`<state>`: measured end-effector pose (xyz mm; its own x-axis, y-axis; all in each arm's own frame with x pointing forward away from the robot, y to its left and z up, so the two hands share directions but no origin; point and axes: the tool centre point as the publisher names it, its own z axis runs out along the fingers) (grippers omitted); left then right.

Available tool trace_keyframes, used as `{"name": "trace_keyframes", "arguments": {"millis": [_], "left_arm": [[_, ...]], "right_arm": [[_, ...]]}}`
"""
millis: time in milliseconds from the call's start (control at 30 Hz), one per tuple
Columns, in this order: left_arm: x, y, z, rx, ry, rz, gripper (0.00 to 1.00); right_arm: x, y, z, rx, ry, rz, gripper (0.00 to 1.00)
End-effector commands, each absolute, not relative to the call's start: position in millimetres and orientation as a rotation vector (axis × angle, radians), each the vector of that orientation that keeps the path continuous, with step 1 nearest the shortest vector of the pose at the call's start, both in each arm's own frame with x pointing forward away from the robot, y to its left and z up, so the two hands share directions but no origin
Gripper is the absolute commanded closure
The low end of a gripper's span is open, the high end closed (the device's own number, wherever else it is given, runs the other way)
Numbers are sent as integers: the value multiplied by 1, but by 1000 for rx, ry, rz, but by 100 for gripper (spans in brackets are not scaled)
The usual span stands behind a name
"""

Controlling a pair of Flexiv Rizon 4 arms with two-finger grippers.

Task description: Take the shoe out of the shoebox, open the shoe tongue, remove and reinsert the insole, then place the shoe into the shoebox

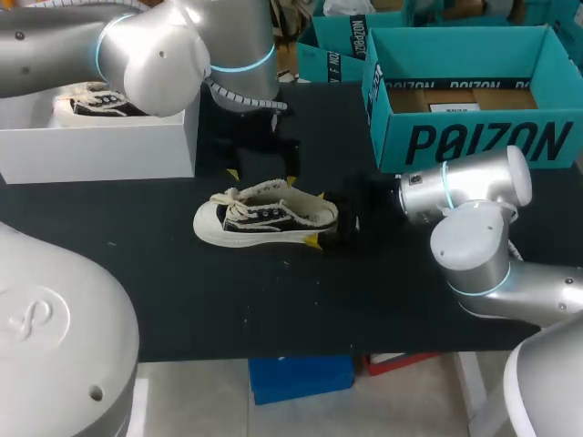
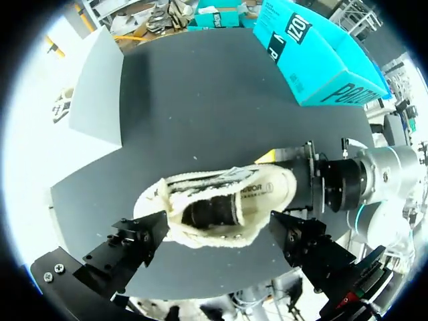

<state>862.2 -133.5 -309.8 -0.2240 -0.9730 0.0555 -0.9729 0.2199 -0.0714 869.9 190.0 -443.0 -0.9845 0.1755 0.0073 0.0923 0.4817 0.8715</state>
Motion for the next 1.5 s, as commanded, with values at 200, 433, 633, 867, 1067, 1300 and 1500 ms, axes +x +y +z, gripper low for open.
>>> {"name": "trace_keyframes", "arguments": {"millis": [200,433,633,867,1067,1300,1500], "left_arm": [[872,-157,-325,-1942,2185,226,0],[876,-157,-344,-1950,2179,254,0],[874,-157,-359,-1935,2187,317,0],[868,-153,-364,-1920,2158,376,0],[864,-148,-364,-1915,2107,430,0],[857,-144,-365,-1906,2056,477,0],[854,-144,-369,-1902,2048,500,0]], "right_arm": [[871,191,-446,241,2630,1540,100],[871,191,-446,241,2630,1540,100],[871,191,-446,241,2630,1540,100],[871,191,-446,241,2630,1540,100],[871,191,-446,241,2630,1540,100],[871,191,-446,241,2630,1540,100],[871,191,-446,241,2630,1540,100]]}}
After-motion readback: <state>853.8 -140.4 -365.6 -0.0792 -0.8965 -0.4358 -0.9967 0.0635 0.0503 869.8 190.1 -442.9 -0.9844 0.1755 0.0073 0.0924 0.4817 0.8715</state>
